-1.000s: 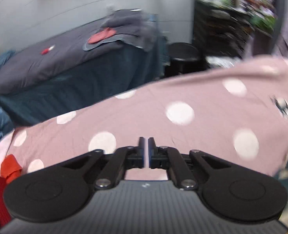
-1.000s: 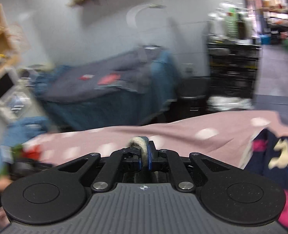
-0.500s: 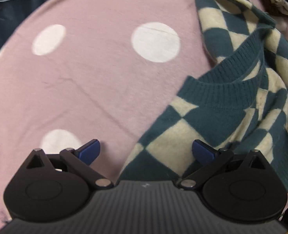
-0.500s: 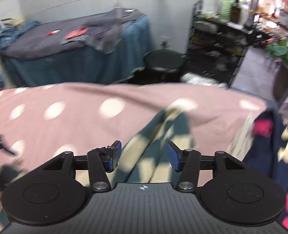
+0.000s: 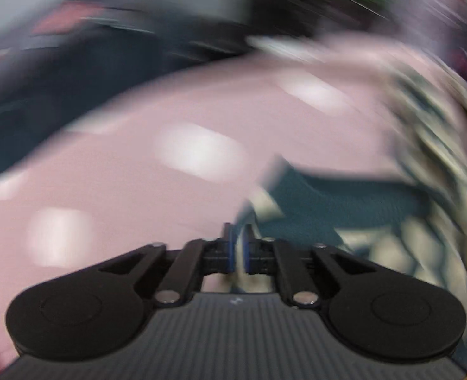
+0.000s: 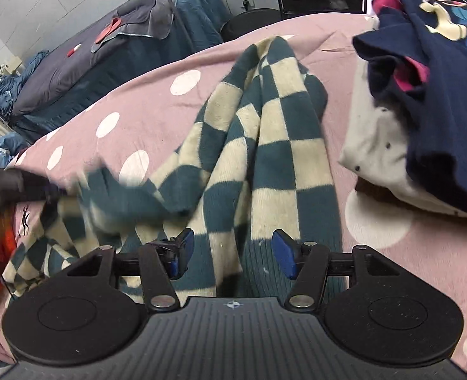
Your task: Fold small clothes
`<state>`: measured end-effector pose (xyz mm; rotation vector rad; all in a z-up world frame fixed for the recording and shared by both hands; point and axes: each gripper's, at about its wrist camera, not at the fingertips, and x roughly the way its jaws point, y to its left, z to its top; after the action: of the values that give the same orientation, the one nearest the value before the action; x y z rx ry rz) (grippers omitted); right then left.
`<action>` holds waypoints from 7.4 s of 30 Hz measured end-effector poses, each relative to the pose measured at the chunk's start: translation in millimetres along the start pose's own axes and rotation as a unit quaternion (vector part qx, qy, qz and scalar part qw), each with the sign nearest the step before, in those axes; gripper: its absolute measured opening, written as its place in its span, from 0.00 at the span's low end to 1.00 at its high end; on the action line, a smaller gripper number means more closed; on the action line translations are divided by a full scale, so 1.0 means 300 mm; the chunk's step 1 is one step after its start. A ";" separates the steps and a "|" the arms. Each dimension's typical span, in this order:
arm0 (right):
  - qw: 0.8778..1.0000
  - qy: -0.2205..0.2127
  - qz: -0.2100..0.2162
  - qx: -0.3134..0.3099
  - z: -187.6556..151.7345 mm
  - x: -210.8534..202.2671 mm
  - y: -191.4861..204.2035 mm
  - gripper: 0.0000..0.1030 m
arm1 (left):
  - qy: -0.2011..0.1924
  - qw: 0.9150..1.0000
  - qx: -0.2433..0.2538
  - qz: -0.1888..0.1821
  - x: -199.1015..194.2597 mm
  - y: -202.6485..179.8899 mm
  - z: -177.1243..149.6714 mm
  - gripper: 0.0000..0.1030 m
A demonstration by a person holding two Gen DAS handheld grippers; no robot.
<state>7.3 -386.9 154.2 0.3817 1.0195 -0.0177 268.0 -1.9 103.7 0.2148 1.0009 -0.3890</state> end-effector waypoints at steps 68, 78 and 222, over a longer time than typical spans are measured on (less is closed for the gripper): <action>0.978 0.194 0.002 -0.079 -0.377 -0.098 -0.134 0.48 | 0.166 0.974 -0.137 -0.067 -0.622 -0.418 -1.141 0.49; 0.994 0.065 -0.023 -0.085 -0.154 -0.137 -0.138 0.65 | 0.048 0.967 -0.246 0.050 -0.561 -0.180 -0.854 0.88; 0.989 -0.054 -0.092 -0.105 0.014 0.189 0.073 0.50 | 0.083 0.937 -0.266 0.211 -0.306 -0.131 -0.714 1.00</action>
<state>44.9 -358.6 115.5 0.0923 0.9362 -0.0951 41.9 57.3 69.0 -0.0331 1.1554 0.3015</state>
